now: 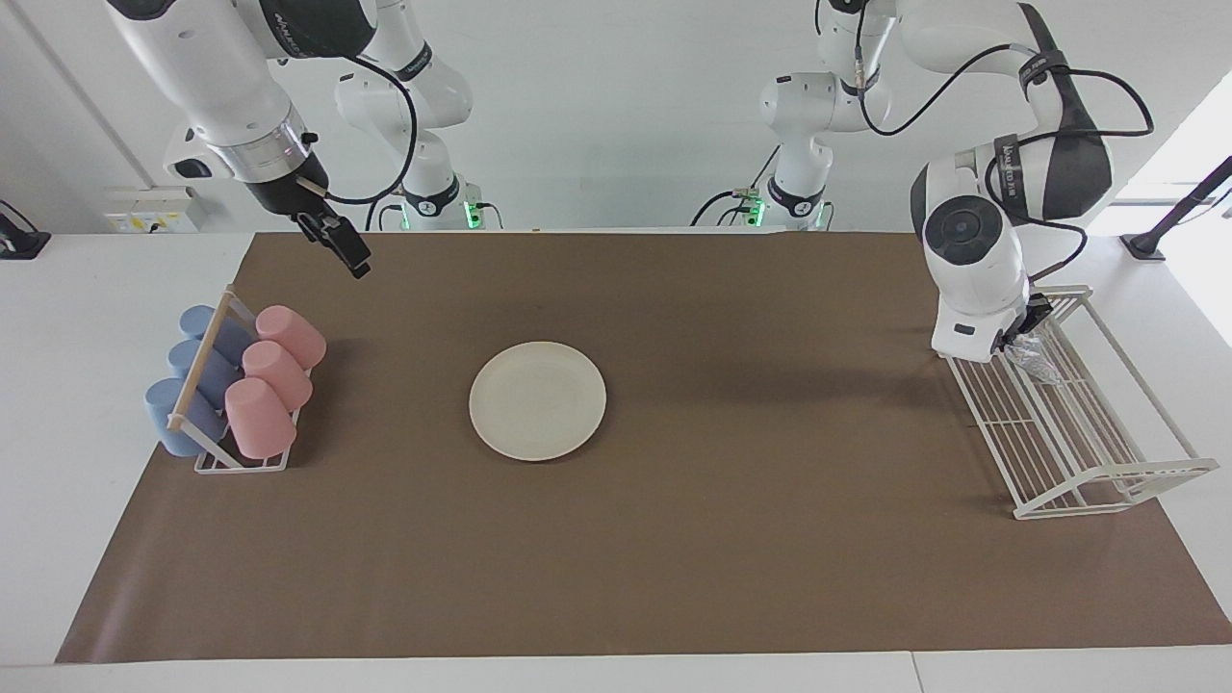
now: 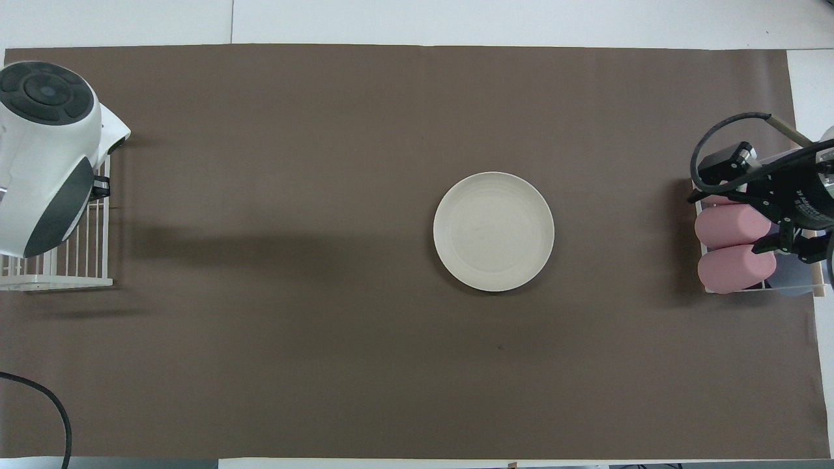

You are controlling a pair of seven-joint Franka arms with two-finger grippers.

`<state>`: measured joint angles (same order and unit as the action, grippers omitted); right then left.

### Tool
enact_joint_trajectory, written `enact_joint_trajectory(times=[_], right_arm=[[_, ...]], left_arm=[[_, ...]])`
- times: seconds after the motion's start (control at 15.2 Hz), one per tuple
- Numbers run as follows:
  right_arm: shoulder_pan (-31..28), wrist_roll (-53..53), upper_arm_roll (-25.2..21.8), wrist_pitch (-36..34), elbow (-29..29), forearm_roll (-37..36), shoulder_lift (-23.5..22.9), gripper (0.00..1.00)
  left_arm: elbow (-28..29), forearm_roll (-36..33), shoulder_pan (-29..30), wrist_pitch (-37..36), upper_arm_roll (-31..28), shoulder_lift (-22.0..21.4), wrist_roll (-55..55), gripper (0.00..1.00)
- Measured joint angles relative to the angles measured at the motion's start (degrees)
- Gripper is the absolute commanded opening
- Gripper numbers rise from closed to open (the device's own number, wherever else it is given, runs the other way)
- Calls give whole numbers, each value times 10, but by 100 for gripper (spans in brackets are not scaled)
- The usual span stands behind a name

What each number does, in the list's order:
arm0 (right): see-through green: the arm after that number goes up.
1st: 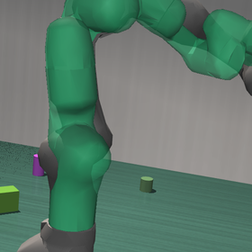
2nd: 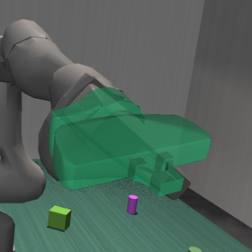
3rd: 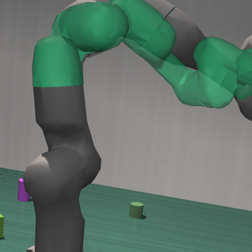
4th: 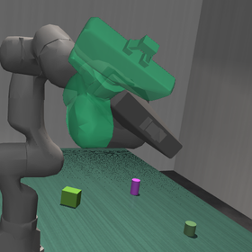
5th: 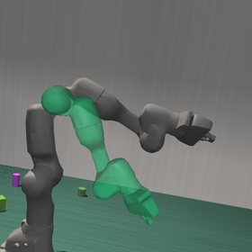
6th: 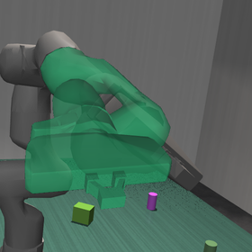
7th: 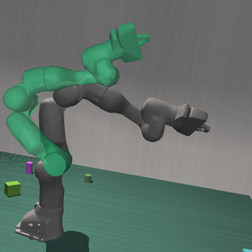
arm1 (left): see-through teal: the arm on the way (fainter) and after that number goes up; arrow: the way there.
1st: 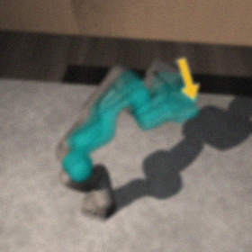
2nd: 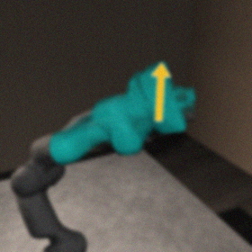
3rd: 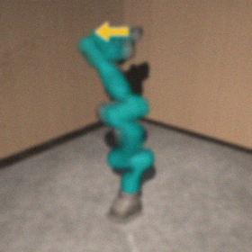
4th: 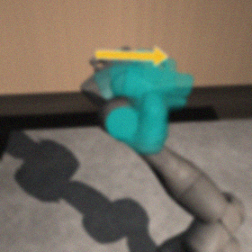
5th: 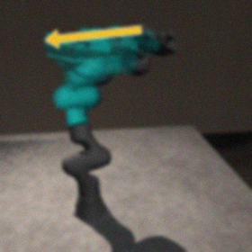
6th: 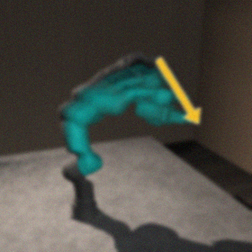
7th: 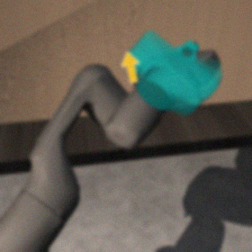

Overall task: Wipe plate with sponge
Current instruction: 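Carry the sponge toward the plate while the right gripper approaches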

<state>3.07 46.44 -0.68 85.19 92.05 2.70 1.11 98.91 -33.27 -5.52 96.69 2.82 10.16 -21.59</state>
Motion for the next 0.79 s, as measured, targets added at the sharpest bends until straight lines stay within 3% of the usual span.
enact_joint_trajectory(times=[0.4, 0.79], right_arm=[[14, 128, 5, 0, 1, 23, 2, 100], [65, 308, 10, 0, 1, 52, 6, 100]], left_arm=[[-83, 228, 1, -57, -1, -2, 0, 0], [-93, 501, 39, -65, -7, -3, -5, 0]])
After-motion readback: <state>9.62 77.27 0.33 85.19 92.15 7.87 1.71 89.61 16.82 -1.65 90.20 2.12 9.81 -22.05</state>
